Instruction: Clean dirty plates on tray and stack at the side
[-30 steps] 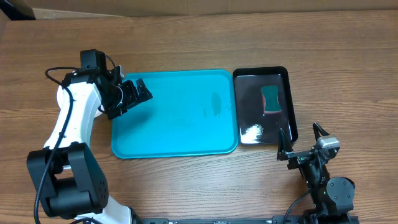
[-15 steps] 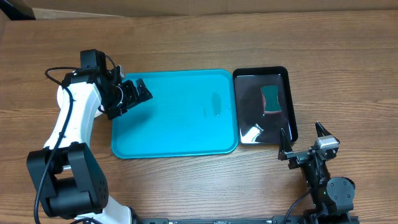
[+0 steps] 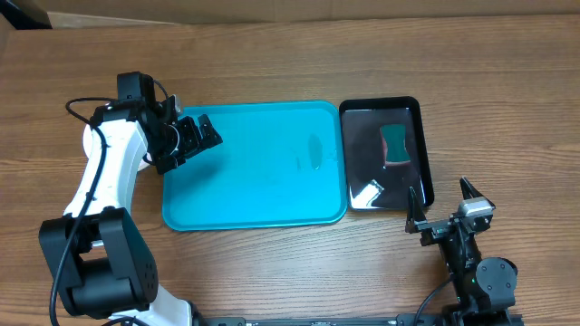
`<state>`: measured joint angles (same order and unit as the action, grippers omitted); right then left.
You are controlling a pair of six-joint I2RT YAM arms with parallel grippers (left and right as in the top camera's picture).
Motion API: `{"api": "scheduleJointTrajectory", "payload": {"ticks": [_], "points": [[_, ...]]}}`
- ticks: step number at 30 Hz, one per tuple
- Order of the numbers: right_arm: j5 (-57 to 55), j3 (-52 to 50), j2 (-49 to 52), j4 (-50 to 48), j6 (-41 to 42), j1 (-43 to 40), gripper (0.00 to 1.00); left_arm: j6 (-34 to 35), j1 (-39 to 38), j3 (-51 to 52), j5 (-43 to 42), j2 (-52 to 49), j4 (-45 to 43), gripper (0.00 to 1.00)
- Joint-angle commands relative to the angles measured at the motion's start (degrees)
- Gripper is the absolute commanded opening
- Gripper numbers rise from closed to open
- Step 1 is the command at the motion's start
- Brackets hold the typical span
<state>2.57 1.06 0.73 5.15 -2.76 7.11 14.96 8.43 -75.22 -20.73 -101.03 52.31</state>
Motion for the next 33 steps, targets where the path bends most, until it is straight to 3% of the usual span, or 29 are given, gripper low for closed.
{"api": "scheduleJointTrajectory", "payload": {"ticks": [1,18,26,33], "points": [[-0.4,-0.6,-0.6,-0.4,-0.3,-0.3,1.00,-0.8,-0.2,-0.7,0.4,1.4,-0.1,1.00],[-0.4,-0.6,-0.6,-0.4,-0.3,-0.3,1.00,-0.8,-1.3,-0.7,0.5,4.1,-0.1,1.00],[-0.4,-0.6,-0.6,-0.4,-0.3,-0.3,1.00,-0.8,-11.5,-0.7,4.8,25.4,-0.1,1.00],[-0.4,-0.6,-0.6,-0.4,-0.3,-0.3,1.00,-0.8,-13.2,-0.1,4.8,42.4,-0.1,1.00]]}}
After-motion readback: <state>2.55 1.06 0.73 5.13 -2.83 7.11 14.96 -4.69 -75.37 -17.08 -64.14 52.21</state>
